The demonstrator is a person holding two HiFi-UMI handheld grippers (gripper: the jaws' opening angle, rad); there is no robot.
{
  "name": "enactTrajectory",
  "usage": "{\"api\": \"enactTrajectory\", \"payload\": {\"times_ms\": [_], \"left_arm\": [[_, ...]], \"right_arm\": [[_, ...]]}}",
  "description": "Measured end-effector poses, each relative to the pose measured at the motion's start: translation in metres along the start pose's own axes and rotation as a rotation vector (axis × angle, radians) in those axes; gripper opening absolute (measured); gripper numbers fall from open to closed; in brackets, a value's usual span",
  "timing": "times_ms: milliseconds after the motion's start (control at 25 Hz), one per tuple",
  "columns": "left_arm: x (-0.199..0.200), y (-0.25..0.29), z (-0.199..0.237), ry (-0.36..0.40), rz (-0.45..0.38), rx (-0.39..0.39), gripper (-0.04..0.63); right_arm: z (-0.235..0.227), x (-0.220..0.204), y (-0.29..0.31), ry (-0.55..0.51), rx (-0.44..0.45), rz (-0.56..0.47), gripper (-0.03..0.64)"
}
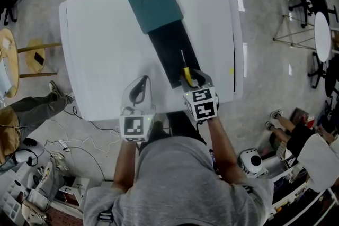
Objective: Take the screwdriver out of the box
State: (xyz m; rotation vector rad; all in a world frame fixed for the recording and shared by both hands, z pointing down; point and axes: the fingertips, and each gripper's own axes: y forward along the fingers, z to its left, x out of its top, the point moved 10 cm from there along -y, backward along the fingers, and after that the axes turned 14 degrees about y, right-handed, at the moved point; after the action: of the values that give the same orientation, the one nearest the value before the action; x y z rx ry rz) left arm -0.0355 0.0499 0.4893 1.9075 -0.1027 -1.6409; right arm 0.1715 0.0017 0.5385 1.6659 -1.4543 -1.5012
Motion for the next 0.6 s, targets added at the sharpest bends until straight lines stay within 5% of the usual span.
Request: {"api": "enactTrajectory", "payload": {"times_ms": [600], "left_arm": [[-0.0009,0.0033,0.0041,-0.009,0.012,0.019,0.012]], "right_arm": [[0.0018,0.0017,0.0079,0.004,-0.010,0.057,0.118]]}}
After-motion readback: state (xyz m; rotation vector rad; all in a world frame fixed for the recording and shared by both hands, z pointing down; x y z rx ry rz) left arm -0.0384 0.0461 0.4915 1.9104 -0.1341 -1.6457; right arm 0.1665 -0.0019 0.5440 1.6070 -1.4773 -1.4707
